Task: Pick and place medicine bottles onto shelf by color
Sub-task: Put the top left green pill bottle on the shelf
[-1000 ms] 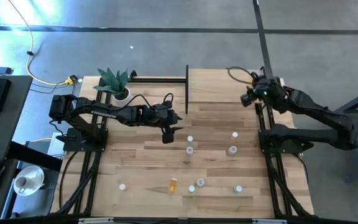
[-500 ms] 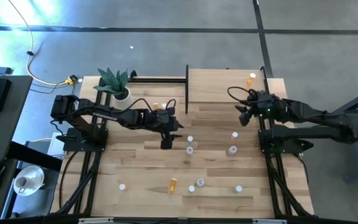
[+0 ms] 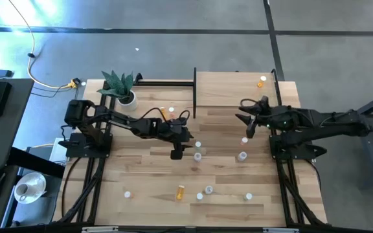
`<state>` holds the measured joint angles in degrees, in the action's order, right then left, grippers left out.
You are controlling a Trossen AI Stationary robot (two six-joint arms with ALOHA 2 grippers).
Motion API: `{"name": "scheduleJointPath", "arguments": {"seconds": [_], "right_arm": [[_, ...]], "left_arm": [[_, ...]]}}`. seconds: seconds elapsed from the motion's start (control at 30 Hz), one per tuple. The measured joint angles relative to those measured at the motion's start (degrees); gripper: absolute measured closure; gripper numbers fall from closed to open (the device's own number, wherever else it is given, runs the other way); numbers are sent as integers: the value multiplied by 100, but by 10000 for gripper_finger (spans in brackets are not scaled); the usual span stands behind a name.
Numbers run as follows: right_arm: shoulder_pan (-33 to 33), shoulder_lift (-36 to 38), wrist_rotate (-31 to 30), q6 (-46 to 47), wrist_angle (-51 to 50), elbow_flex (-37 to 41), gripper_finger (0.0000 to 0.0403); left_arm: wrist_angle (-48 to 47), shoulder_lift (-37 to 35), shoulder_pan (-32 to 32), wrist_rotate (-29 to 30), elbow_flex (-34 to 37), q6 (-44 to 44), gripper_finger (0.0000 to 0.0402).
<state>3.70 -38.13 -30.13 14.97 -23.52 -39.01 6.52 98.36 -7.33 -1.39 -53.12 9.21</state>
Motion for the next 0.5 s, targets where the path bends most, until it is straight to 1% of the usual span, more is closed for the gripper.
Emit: {"name": "scheduleJointPath", "arguments": {"seconds": [0.07,0.13,0.23,0.43,0.5], "right_arm": [[214,-109,-358,-7,107,53,249],[357,-221,-521,-59,200,58,249],[496,-296,-570,-230,486,58,249],[625,-305,-571,-491,740,51,249],[635,-308,-568,-486,729,51,249]], "left_arm": [[61,51,0,-75,-5,-40,213],[101,91,0,-153,-1,-148,213],[164,170,0,-334,-4,-153,213],[717,438,0,-337,-2,-151,213],[716,457,-12,-334,0,-152,213]]}}
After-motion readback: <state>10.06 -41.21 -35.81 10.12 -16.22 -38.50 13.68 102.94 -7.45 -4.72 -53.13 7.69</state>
